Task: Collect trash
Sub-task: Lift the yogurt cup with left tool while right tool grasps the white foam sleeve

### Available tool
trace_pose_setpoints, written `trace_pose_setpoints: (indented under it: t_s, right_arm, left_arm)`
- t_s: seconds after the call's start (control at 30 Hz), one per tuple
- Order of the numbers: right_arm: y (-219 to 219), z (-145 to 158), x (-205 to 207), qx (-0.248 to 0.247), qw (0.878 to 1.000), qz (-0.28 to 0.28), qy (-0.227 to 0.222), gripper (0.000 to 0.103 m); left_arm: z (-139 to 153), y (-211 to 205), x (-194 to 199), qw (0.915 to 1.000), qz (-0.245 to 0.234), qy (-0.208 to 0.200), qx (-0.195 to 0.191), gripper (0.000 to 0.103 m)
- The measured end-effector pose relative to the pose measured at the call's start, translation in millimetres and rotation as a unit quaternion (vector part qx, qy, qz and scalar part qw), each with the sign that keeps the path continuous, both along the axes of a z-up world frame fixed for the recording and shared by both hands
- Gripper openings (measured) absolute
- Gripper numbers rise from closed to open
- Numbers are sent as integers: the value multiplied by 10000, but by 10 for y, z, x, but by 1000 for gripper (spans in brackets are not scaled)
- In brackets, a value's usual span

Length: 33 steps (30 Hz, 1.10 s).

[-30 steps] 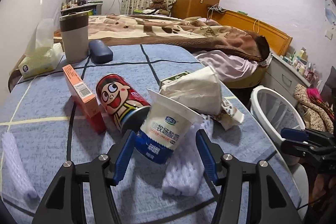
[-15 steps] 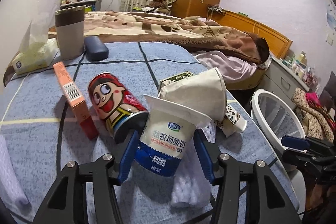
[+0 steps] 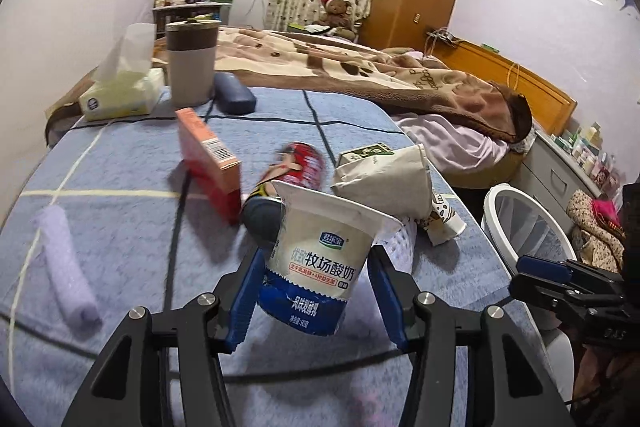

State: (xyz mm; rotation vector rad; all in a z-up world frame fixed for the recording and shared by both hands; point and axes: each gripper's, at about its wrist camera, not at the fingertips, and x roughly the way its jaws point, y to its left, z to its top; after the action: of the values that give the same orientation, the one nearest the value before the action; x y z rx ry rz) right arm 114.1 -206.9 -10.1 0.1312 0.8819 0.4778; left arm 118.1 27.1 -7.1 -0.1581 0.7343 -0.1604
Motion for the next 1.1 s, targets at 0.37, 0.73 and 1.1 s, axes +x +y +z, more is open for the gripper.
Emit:
trace_pose_setpoints:
  t_s: [0.37, 0.73, 1.1]
  right_arm:
    - [336, 38, 109, 48, 9995, 304, 20, 58]
    - [690, -139, 324, -32, 9988, 219, 446, 58]
    - [771, -223, 376, -168, 9982, -62, 579, 23]
  left_arm:
    - [12, 311, -196, 9990, 456, -35, -1, 53]
    - [-56, 580, -228, 9973, 728, -2, 32, 53]
    - [-125, 624, -212, 9977, 672, 62, -94, 53]
